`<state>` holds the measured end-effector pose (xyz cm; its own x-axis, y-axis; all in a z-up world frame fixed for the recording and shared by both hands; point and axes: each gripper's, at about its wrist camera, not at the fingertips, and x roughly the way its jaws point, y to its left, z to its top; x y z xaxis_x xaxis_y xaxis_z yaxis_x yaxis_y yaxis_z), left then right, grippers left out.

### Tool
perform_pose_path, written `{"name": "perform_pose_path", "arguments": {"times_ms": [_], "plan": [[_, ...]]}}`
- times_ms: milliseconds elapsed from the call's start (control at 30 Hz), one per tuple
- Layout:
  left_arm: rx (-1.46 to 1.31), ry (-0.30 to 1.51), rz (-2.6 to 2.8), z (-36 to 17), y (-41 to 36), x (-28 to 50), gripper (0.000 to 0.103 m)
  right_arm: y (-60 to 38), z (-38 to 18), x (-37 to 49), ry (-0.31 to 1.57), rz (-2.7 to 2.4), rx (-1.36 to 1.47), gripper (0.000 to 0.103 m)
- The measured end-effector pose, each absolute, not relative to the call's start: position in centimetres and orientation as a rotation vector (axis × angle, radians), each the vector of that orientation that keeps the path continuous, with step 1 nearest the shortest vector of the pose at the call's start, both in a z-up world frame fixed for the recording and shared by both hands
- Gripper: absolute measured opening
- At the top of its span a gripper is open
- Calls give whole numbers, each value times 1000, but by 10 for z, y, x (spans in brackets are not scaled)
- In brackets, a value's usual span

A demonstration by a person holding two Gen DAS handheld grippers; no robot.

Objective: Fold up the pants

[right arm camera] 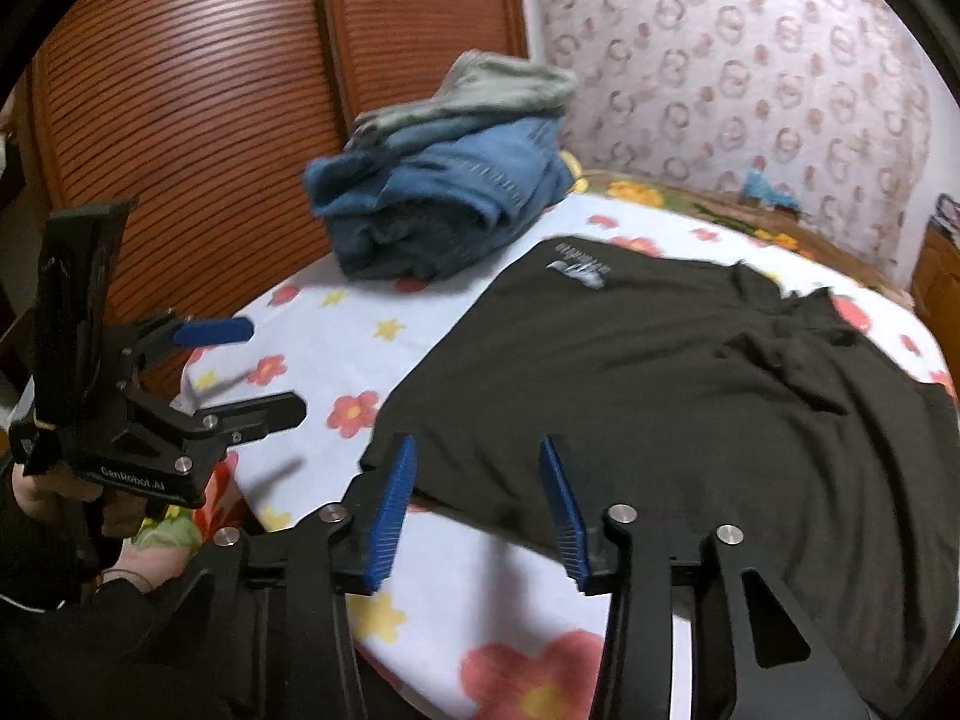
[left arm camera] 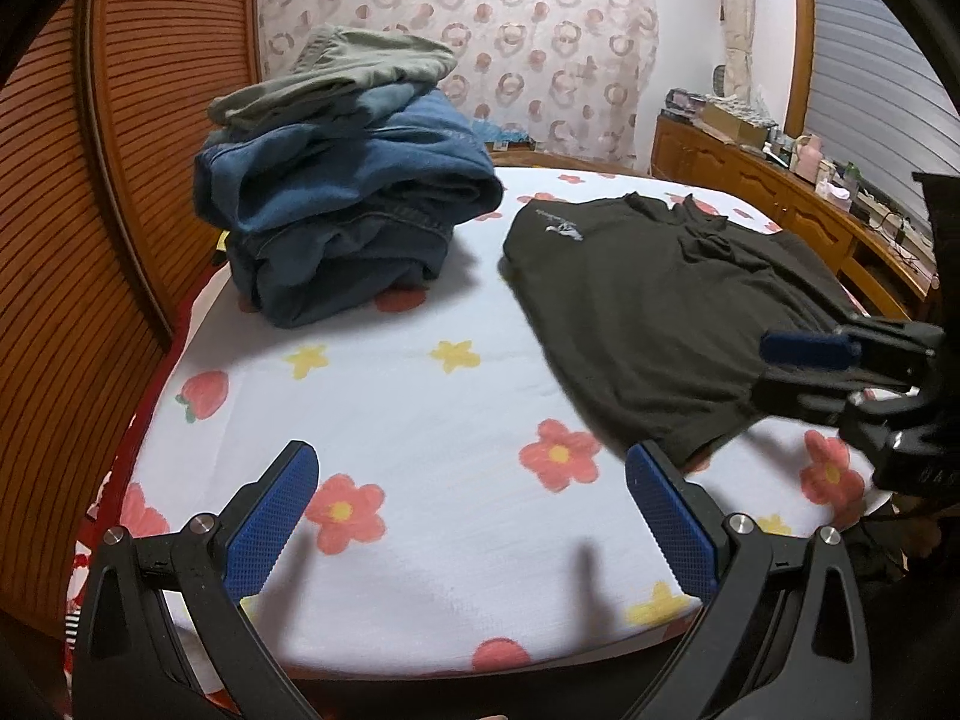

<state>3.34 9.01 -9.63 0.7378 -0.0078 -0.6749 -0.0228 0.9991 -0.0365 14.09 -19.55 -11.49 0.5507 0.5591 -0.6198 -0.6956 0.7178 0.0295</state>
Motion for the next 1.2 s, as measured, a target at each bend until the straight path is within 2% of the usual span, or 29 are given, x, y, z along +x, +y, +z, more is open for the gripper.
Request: {"name": "perform_pose_path", "arguments": {"times_ms": [667, 700, 733, 800, 900, 1200], "plan": [[-60, 756, 25, -103, 102, 34, 102, -158, -128, 153, 719, 823, -337, 39], [-61, 756, 25, -103, 102, 35, 102, -157, -127, 152, 711, 814, -351, 29], [-61, 757, 25, -103, 102, 35, 102, -156, -127, 152, 706, 809, -356, 26], [-62, 756, 23, -103, 102, 35, 102, -156, -127, 152, 704, 820, -343, 10], [-58, 755, 15, -103, 100, 36, 102, -164, -122, 152, 690, 812, -315, 6], [-35, 759, -39, -99, 78, 42, 102, -208, -102, 152, 638, 739, -198, 5]]}}
